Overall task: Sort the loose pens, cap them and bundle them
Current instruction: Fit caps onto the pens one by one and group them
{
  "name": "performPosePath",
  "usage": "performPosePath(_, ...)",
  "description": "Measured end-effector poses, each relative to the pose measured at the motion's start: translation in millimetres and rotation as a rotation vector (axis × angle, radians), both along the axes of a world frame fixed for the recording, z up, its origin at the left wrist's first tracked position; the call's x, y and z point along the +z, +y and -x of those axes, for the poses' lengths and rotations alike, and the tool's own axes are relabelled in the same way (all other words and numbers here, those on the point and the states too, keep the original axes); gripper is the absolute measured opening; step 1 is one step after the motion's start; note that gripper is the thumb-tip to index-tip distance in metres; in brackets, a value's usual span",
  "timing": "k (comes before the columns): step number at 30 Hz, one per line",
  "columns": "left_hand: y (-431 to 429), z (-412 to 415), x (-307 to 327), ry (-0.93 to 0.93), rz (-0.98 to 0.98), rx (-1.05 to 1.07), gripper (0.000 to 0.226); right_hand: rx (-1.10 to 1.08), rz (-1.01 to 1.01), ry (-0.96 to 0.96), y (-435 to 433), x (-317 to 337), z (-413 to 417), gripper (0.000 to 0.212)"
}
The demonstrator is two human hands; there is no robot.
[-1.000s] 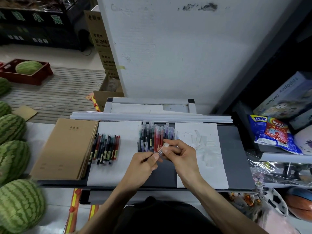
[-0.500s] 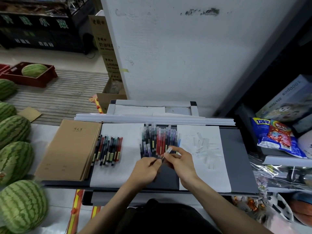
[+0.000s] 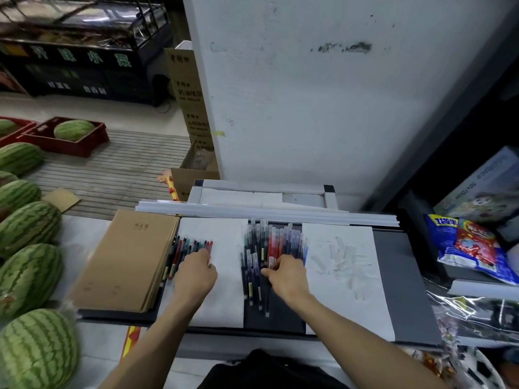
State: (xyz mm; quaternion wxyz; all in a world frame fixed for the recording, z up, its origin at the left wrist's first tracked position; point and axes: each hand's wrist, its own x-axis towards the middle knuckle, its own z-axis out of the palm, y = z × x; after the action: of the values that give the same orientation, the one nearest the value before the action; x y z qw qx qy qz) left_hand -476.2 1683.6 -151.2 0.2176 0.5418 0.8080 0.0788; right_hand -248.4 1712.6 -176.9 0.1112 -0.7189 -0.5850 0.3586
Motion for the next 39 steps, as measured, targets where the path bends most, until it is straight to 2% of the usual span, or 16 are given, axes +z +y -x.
performPosePath(3, 5.2, 1.5, -3.2, 0.042, 0.045, -0.011, 0.008, 0.032, 0.003, -0.075, 2.8, 1.5, 3.7, 0.048)
performPosePath(9, 13.9, 1.4, -11.3, 0.121, 0.113, -0.041, 0.005, 0.050, 0.007, -0.090, 3.4, 0.2, 6.6, 0.051)
performPosePath(16, 14.8, 4.3, -13.1, 0.156, 0.138, -0.066, 0.016, 0.014, -0.010, -0.022, -3.3, -7.0, 6.2, 0.038)
performPosePath(19, 16.0, 4.6, -10.9, 0.155, 0.162, -0.090, 0.009, 0.012, -0.031, -0.007, -5.9, -5.4, -0.6, 0.032)
performPosePath(21, 15.9, 4.0, -9.5, 0.147, 0.165, -0.086, 0.005, 0.037, -0.061, -0.072, -6.5, -1.6, -13.4, 0.030)
performPosePath(25, 10.7, -1.2, -2.5, 0.093, 0.114, -0.080, 0.015, 0.095, -0.161, -0.353, -4.4, 6.5, -60.7, 0.021)
performPosePath(30, -2.3, -9.0, 8.7, 0.008, 0.052, -0.098, 0.021, 0.117, -0.190, -0.571, -12.4, 4.1, -139.5, 0.025)
performPosePath(35, -15.5, -24.1, 11.5, -0.069, 0.035, -0.109, 0.025, 0.265, -0.242, -0.663, -21.2, -4.1, -175.4, 0.039)
performPosePath(39, -22.5, -38.9, 12.1, -0.112, 0.025, -0.177, 0.012, 0.353, -0.238, -0.698, -15.7, -6.5, -165.7, 0.045)
